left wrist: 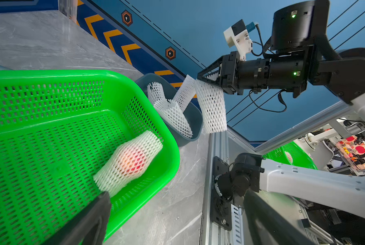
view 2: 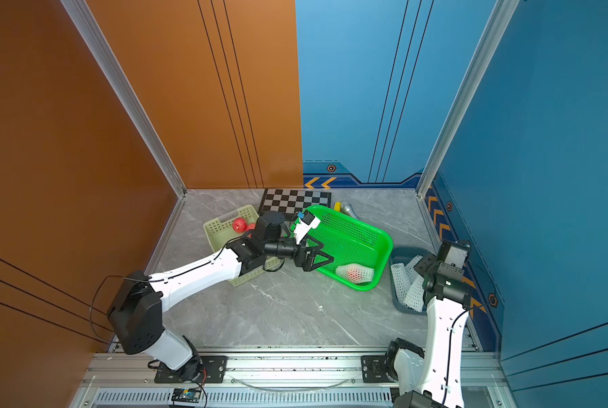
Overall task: Remove foam nets from apples
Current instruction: Place the foam net into the storage box, then pick up the apple from the basket.
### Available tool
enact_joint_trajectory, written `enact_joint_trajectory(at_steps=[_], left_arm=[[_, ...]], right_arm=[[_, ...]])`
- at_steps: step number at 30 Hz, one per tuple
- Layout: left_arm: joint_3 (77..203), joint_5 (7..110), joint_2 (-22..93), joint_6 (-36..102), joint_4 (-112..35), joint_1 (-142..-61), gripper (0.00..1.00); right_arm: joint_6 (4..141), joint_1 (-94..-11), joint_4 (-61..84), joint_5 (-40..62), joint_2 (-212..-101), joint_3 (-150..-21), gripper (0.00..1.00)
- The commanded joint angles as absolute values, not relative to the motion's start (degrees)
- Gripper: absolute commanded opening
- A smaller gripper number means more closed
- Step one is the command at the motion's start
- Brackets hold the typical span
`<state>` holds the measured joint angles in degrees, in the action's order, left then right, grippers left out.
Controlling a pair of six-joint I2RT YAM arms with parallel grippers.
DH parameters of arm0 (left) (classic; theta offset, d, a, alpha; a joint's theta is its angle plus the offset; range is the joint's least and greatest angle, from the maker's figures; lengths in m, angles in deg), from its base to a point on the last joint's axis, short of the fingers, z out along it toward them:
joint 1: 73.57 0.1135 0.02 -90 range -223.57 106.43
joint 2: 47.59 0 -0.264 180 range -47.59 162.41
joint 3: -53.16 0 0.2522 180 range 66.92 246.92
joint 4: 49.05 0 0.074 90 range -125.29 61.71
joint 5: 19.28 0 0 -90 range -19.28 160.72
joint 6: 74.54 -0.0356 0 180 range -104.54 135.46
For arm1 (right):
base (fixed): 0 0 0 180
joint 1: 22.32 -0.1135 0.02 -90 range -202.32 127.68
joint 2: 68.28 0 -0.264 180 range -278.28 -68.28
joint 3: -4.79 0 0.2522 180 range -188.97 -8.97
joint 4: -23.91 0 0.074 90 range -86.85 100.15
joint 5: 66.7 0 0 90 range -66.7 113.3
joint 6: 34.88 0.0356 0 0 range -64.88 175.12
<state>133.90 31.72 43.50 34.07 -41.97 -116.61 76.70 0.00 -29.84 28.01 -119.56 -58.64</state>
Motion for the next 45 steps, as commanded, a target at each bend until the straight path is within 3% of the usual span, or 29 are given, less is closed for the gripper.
enact_joint_trajectory(at_steps=[1,2,4,8,14,20,27,35,45], left_arm=[[132.2,32.3,42.1,33.9,-42.0,-115.2,0.98],[132.1,31.9,41.8,34.1,-42.0,-114.7,0.98],[131.7,31.4,41.2,34.6,-42.0,-113.6,0.98],[131.4,31.2,39.8,35.4,-41.2,-111.7,0.98],[131.9,33.4,39.6,34.9,-39.0,-110.2,0.98],[134.0,34.9,43.0,35.4,-38.1,-110.4,0.98],[135.0,40.2,44.5,37.1,-36.1,-110.2,0.98],[133.9,43.6,40.4,35.0,-28.0,-108.1,0.98],[131.6,41.9,36.0,37.3,-26.8,-104.5,0.98]], right_arm=[[72.7,-4.1,-31.0,43.2,-123.5,-61.7,0.63],[72.4,-5.6,-30.5,44.2,-125.0,-62.2,0.72],[72.0,-8.4,-30.1,46.6,-127.4,-63.1,0.79],[71.2,-12.9,-30.1,51.5,-130.3,-64.6,0.86],[69.8,-13.4,-28.6,47.5,-127.2,-65.4,1.0],[66.4,-15.3,-27.7,39.8,-122.3,-68.9,1.0],[65.7,-20.9,-30.9,14.2,-129.8,-73.1,1.0],[63.1,-34.6,-35.9,15.5,-136.5,-71.4,0.96],[65.4,-38.6,-36.7,21.1,-144.0,-65.0,0.83]])
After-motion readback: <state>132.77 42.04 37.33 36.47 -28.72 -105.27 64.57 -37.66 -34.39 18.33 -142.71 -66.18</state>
